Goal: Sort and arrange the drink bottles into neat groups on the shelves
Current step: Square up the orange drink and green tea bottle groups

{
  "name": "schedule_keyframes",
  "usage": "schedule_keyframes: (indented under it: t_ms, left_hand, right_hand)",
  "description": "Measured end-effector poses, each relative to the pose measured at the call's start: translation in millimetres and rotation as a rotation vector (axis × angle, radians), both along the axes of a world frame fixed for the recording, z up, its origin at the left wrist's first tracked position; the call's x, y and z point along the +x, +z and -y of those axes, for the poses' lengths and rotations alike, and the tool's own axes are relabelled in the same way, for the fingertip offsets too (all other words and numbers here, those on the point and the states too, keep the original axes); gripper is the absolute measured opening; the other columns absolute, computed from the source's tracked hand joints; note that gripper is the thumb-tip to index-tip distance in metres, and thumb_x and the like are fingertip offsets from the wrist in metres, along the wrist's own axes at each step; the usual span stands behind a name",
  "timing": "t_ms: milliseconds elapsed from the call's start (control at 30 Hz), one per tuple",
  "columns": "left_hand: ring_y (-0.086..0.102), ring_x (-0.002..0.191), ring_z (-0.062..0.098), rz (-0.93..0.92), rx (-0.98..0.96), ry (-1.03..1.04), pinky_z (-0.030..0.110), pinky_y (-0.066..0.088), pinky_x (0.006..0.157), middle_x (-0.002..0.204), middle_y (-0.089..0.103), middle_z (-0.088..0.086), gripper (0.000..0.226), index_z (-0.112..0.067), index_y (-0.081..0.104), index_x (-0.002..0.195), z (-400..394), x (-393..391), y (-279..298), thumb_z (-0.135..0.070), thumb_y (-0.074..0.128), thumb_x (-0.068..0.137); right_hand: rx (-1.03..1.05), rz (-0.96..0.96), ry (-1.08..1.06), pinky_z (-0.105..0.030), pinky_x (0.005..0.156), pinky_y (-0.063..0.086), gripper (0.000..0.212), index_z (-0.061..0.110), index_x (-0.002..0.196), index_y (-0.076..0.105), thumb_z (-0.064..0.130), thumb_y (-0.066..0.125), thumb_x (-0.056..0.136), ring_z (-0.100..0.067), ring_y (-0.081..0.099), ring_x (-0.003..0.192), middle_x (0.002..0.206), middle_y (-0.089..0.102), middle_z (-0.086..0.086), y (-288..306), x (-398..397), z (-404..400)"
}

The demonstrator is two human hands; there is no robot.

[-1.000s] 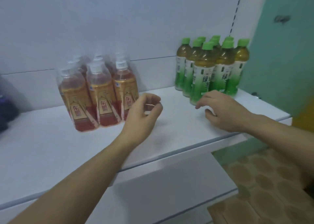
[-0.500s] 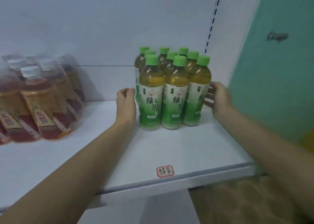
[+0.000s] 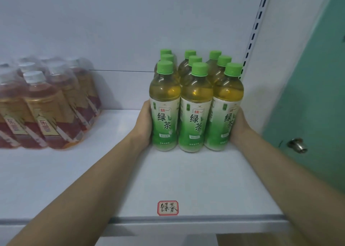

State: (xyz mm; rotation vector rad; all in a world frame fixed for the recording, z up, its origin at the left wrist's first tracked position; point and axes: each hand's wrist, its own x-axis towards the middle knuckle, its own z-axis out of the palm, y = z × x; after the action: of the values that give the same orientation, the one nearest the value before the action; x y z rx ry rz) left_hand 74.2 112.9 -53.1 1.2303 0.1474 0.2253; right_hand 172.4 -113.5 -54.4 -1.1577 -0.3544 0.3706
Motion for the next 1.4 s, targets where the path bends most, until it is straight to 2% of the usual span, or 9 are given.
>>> schedule_keyframes:
  t_ms: [533,700,800,867,933,1033,1133,1200,1400]
  left_hand:
    - [0.077,0.086,0.024,0.052,0.024,-0.036,0.033,0.061,0.071,0.096,0.08,0.008,0.06,-0.027,0.083,0.081,-4.3,-3.6,-1.2,-0.045,0.029,0.101]
    - [0.077,0.089,0.024,0.045,0.042,-0.014,0.033,0.061,0.072,0.099,0.08,0.008,0.062,-0.027,0.084,0.085,-0.8,-7.2,4.8,-0.047,0.028,0.104]
    - [0.068,0.119,0.022,0.122,0.082,-0.004,0.041,0.055,0.098,0.129,0.072,0.005,0.064,-0.031,0.076,0.121,-3.4,-14.8,8.0,-0.056,0.019,0.106]
    - [0.044,0.145,0.014,0.192,0.229,-0.004,0.051,0.027,0.123,0.155,0.051,-0.009,0.067,-0.038,0.049,0.15,-9.5,-20.9,11.8,-0.069,0.016,0.1]
    - [0.036,0.148,0.007,0.227,0.378,-0.047,0.052,0.019,0.125,0.158,0.044,-0.016,0.075,-0.04,0.037,0.155,-13.8,-29.6,16.6,-0.078,0.031,0.092]
    - [0.043,0.144,0.011,0.254,0.589,-0.143,0.046,0.035,0.117,0.155,0.048,-0.011,0.097,-0.03,0.029,0.158,-16.2,-47.1,13.8,-0.075,0.066,0.08]
    - [0.049,0.139,0.007,0.22,0.631,-0.102,0.029,0.048,0.104,0.155,0.047,-0.008,0.117,-0.028,0.021,0.16,-14.1,-59.8,-4.4,-0.043,0.092,0.068]
    - [0.059,0.127,0.004,0.153,0.69,-0.048,0.026,0.056,0.096,0.147,0.055,-0.007,0.113,-0.028,0.028,0.157,-9.3,-62.0,-13.7,-0.022,0.096,0.067]
    - [0.066,0.113,0.003,0.07,0.906,0.07,0.042,0.055,0.101,0.125,0.069,-0.02,0.084,-0.032,0.048,0.139,-1.9,-61.8,-18.2,-0.041,0.091,0.067]
  right_hand:
    - [0.06,0.015,-0.021,-0.029,0.065,0.06,0.064,0.024,0.063,0.077,0.032,0.03,0.106,-0.02,0.074,0.068,0.073,0.076,-0.001,-4.7,-3.9,-4.6]
    - [0.076,0.015,-0.1,-0.039,0.089,0.057,0.06,0.024,0.093,0.08,0.046,0.026,0.108,-0.024,0.074,0.097,0.102,0.078,-0.005,4.2,-9.6,-1.1]
    - [0.004,0.06,-0.296,-0.051,0.116,0.037,0.064,0.023,0.139,0.059,0.063,0.022,0.105,-0.023,0.058,0.13,0.139,0.064,-0.003,14.2,-16.8,14.0]
    - [0.002,0.147,-0.447,-0.051,0.114,0.039,0.07,0.025,0.142,0.053,0.072,0.034,0.095,-0.019,0.056,0.13,0.14,0.06,-0.001,30.9,-28.1,24.1]
    - [-0.05,0.275,-0.495,-0.041,0.105,0.048,0.074,0.03,0.137,0.051,0.077,0.054,0.079,-0.013,0.06,0.123,0.133,0.061,0.003,45.2,-45.3,29.2]
    - [-0.239,0.395,-0.469,-0.031,0.097,0.053,0.088,0.037,0.14,0.041,0.068,0.079,0.067,-0.005,0.06,0.121,0.134,0.059,0.009,36.9,-72.9,22.9]
    - [-0.308,0.441,-0.395,-0.021,0.088,0.058,0.102,0.031,0.139,0.038,0.039,0.098,0.057,0.007,0.063,0.111,0.126,0.06,0.016,8.4,-90.4,5.2]
    - [-0.345,0.466,-0.395,-0.035,0.098,0.057,0.106,0.026,0.139,0.038,0.023,0.101,0.055,-0.003,0.063,0.118,0.129,0.061,0.01,-0.9,-90.2,-3.1]
    - [-0.307,0.48,-0.433,-0.046,0.103,0.053,0.123,0.027,0.147,0.032,0.035,0.101,0.046,-0.009,0.059,0.126,0.136,0.058,0.012,-9.9,-85.5,-6.7]
